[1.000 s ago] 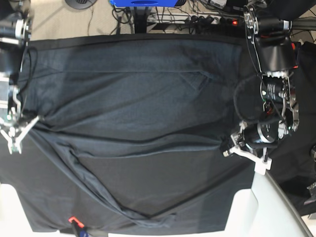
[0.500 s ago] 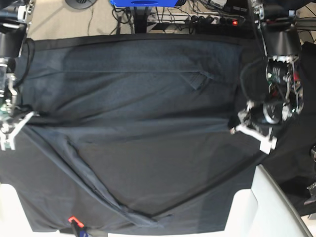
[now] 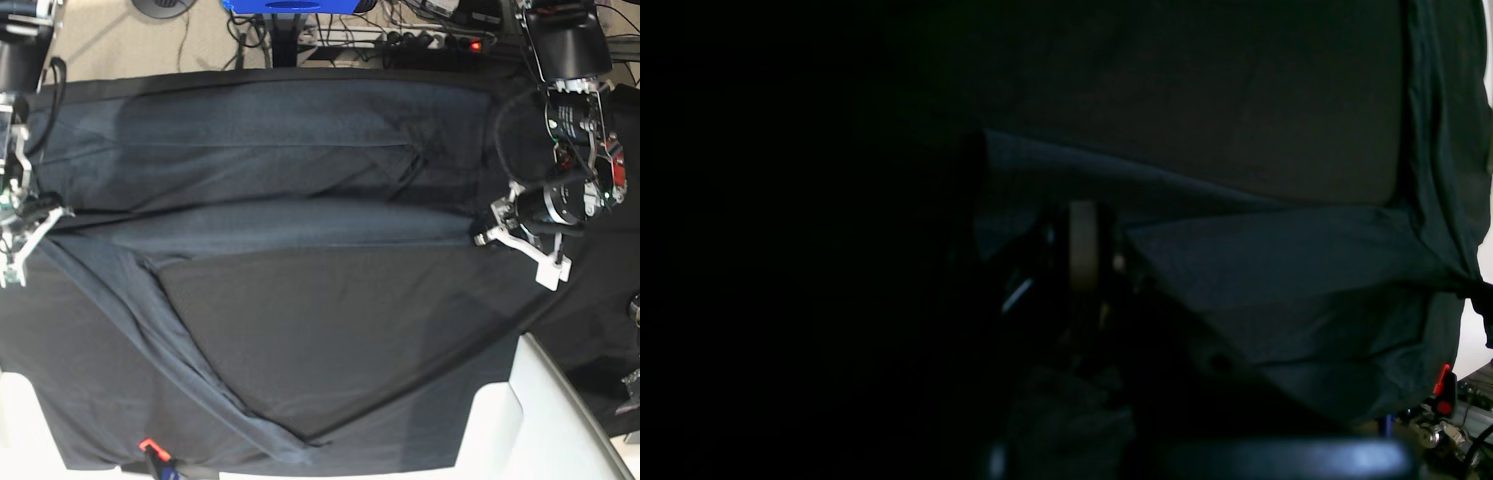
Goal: Fold the T-shirt properly
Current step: 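Lay the folded layer down flat while holding it with both grippers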
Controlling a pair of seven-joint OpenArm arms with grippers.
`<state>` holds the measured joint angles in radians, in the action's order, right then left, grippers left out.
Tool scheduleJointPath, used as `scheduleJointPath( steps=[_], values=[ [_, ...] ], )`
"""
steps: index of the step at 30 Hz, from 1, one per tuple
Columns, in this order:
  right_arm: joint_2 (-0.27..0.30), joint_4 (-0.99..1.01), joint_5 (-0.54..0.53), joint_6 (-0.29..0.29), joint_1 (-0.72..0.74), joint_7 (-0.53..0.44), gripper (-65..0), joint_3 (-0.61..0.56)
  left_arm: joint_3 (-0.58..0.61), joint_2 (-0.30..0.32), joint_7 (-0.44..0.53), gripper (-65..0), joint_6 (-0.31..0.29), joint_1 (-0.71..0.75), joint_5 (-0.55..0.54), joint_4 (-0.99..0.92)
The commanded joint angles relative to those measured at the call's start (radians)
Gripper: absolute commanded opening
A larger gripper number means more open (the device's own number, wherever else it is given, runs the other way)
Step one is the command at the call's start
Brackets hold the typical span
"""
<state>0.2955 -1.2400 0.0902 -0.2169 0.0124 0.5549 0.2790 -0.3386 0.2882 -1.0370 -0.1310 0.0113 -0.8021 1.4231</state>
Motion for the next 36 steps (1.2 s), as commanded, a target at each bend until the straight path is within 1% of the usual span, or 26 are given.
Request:
scheduleJointPath(
  steps=[1,4,14,16,20,25,28,29,31,33,34,35,36],
  values=[
    [0.017,-0.022,0.004,0.01,0.018,-0.011,-64.5,0.007,-0.007,0.018,0.011,-65.0,-0.005,-0.009,-0.012,0.02],
    [0.017,-0.03,0.004,0.01,0.016,0.024,-64.5,0.007,-0.009,0.018,0.013,-65.0,-0.005,0.009,-0.012,0.026],
    [0.017,-0.028,0.004,0.01,-0.005,0.032,-64.1,0.007,-0.003,0.023,0.01,-65.0,-0.005,0.051,-0.01,0.046],
    [0.015,-0.027,0.004,0.012,-0.01,0.032,-61.7,0.009,0.0,0.018,0.01,-65.0,-0.005,0.059,-0.01,0.046],
    [0.014,-0.028,0.004,0.018,-0.01,0.032,-52.7,0.009,0.0,0.016,0.011,-65.0,-0.005,0.068,-0.01,0.046],
    [0.011,-0.03,0.004,0.014,-0.01,0.032,-51.6,0.056,-0.003,0.021,0.011,-65.0,-0.005,0.082,-0.006,0.046],
    [0.011,-0.082,0.004,0.009,-0.018,0.032,-51.6,0.058,0.002,0.019,0.013,-65.0,-0.005,0.082,-0.006,0.045],
    [0.011,-0.113,0.004,0.001,-0.032,0.032,-51.6,0.056,0.002,0.019,0.013,-65.0,-0.005,0.082,-0.006,0.045],
    [0.005,-0.188,0.004,-0.06,-0.052,0.032,-51.6,0.055,0.002,0.016,0.013,-65.0,-0.005,0.082,-0.006,0.045],
    [-0.025,-0.234,0.004,-0.16,-0.048,0.032,-51.6,0.056,0.002,0.007,0.013,-65.0,-0.005,0.08,-0.006,0.045],
    [-0.032,-0.237,0.004,-0.194,-0.033,0.032,-51.6,0.056,0.002,0.003,0.013,-65.0,-0.005,0.08,-0.003,0.045],
    [-0.037,-0.229,0.004,-0.217,-0.009,0.034,-51.6,0.056,0.002,-0.001,0.013,-65.0,-0.005,0.08,-0.003,0.045],
    [-0.038,-0.203,0.004,-0.223,0.016,0.034,-51.6,0.056,0.002,-0.002,0.013,-65.0,-0.005,0.08,-0.003,0.045]
  ],
)
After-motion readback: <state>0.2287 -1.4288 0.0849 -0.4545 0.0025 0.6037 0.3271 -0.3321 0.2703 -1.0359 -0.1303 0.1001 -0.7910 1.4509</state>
